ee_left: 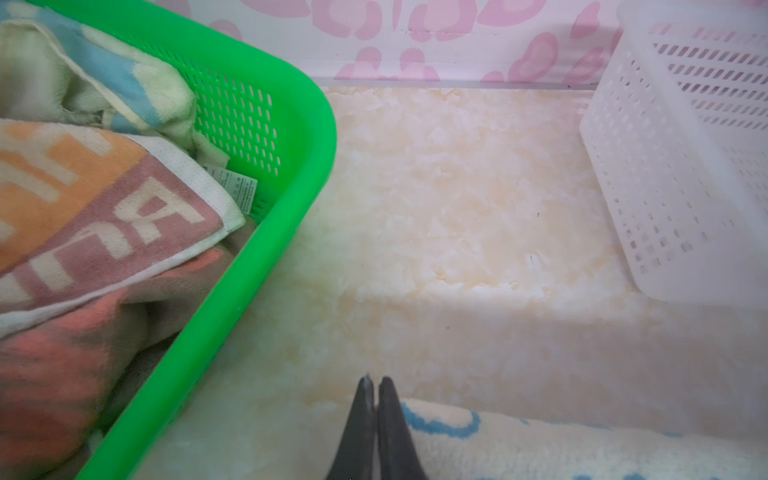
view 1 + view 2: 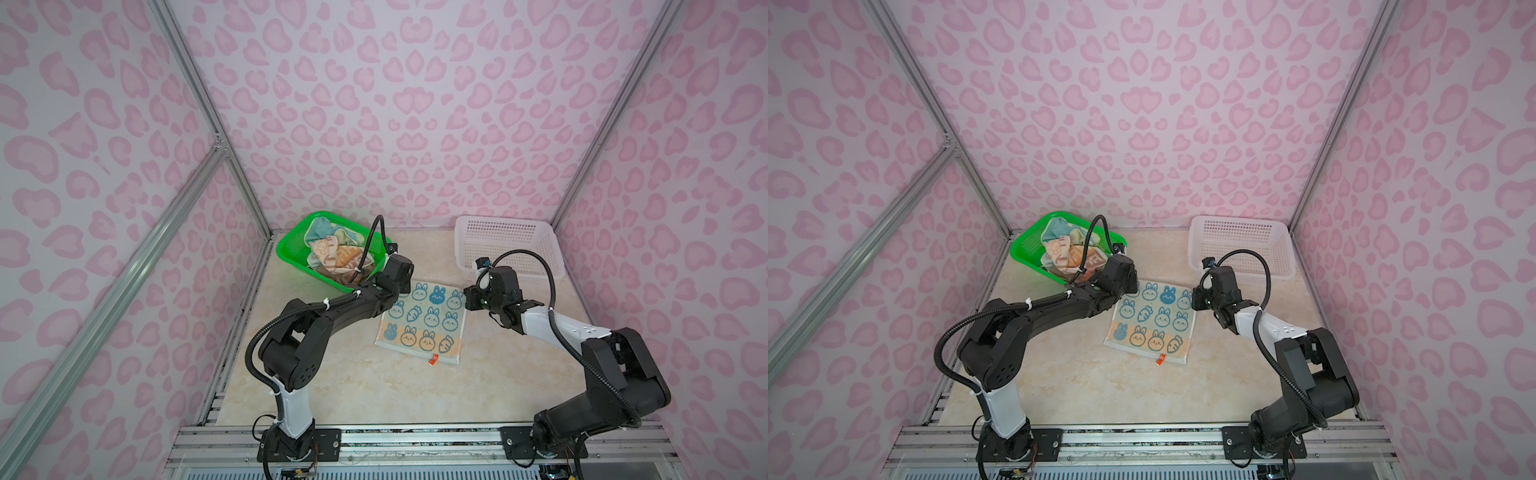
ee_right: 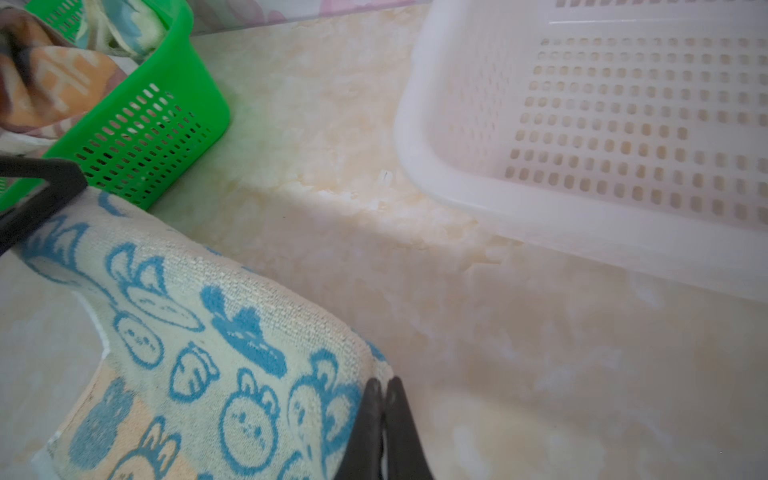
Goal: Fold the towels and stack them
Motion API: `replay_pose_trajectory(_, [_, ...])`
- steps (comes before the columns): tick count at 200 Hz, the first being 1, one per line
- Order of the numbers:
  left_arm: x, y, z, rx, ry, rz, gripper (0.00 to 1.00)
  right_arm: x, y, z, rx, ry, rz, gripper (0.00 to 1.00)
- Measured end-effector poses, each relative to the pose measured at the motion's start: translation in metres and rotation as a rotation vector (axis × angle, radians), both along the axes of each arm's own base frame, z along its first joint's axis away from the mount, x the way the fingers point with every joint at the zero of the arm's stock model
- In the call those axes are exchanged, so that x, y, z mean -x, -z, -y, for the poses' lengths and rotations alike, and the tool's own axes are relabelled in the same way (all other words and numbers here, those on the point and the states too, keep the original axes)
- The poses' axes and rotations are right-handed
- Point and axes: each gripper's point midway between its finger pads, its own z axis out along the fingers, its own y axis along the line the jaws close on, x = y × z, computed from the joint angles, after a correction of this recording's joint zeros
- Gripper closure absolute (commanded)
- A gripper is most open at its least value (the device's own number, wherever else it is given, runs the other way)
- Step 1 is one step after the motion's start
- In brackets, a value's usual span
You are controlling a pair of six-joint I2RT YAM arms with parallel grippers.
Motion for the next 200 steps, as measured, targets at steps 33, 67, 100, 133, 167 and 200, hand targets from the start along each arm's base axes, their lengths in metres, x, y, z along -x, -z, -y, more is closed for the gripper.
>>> replay_pose_trajectory(33, [0.018,-0.001,-0.012,-0.002,0.005,-0.009,0.98,0.029,0.000,-0.012,-0.034,-0.091,-0.012,1.00])
replay_pose_trajectory(67, [0.041,-0.004,-0.021,0.008,0.023,-0.033,0.98,0.070,0.000,-0.027,-0.030,-0.199,-0.032,1.00])
replay_pose_trajectory(100, [0.074,0.005,-0.032,-0.006,0.045,-0.079,0.98,0.109,0.004,-0.035,-0.007,-0.274,-0.057,1.00])
replay_pose_trajectory(133, [0.103,0.028,-0.042,-0.043,0.067,-0.149,0.98,0.141,0.022,-0.034,0.035,-0.306,-0.111,1.00])
replay_pose_trajectory(167, [0.121,0.044,-0.047,-0.052,0.071,-0.196,0.97,0.165,0.044,-0.030,0.046,-0.303,-0.171,1.00])
replay_pose_trajectory(200, [0.128,0.058,-0.045,-0.061,0.071,-0.234,0.57,0.178,0.063,-0.029,0.042,-0.288,-0.231,0.75])
